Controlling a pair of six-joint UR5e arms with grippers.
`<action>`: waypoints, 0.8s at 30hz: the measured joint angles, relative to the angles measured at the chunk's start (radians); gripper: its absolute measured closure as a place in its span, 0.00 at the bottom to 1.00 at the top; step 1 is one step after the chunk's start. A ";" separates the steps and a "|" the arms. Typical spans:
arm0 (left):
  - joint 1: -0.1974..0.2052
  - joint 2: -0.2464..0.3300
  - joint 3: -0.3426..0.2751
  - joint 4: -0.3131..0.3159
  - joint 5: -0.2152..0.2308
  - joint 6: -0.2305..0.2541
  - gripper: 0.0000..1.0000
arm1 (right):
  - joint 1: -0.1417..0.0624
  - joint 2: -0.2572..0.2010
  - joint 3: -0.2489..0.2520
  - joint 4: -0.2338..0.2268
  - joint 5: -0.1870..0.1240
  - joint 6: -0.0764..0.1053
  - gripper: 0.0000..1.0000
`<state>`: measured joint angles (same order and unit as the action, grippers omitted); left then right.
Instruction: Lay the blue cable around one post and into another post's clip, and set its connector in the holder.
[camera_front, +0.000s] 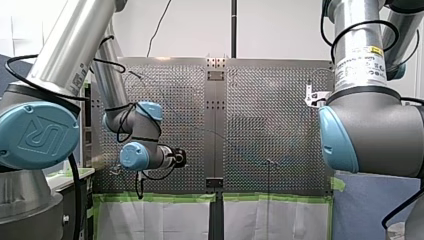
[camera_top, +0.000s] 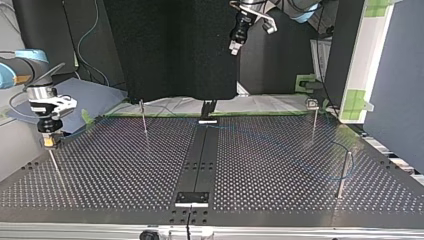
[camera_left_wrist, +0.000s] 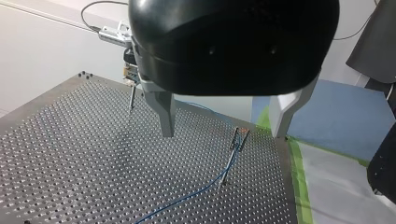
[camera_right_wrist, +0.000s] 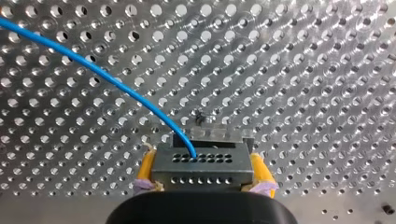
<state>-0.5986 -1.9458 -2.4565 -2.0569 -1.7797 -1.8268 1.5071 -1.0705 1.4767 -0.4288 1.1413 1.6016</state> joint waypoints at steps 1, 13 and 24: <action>0.000 0.000 0.000 0.000 0.000 0.000 0.00 | 0.001 0.000 0.000 -0.002 0.003 0.001 0.73; 0.000 0.000 0.000 0.000 0.001 0.000 0.00 | 0.009 0.001 0.000 -0.009 0.029 0.011 0.73; -0.001 0.000 0.000 0.000 0.004 0.001 0.00 | 0.023 0.002 0.000 -0.004 0.060 0.048 0.73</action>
<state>-0.5993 -1.9457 -2.4565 -2.0573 -1.7758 -1.8256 1.5299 -1.0687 1.4767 -0.4328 1.2015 1.6500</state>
